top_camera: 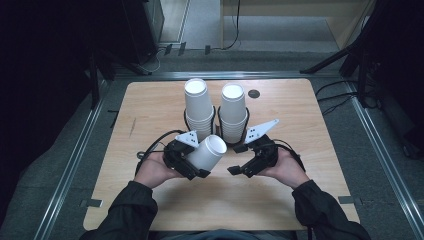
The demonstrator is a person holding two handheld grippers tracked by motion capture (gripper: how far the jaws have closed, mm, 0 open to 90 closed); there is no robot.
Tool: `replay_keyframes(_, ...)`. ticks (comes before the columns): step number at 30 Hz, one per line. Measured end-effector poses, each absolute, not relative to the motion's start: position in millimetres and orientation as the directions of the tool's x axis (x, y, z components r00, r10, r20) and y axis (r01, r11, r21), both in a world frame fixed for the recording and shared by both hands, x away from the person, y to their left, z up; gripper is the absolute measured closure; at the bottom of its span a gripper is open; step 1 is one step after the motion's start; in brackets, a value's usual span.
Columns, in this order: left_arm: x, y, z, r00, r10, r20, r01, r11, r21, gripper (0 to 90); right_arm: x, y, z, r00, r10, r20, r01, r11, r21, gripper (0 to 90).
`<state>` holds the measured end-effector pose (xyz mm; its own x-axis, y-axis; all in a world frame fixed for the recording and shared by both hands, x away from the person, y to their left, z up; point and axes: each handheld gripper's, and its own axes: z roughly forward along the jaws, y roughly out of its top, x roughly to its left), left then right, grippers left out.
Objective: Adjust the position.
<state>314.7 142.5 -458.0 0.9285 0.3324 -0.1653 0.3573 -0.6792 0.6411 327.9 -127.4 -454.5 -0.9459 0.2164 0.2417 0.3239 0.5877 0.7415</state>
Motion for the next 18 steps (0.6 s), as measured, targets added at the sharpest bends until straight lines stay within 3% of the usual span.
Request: replay_keyframes(18, 332.5, 119.2, -478.2, 0.954, 0.232, -0.191, 0.3, -0.783, 0.545, 17.9, 321.6, -129.9, -468.5, -0.96, 0.199, 0.197, 0.28, 0.636, 0.719, 20.0)
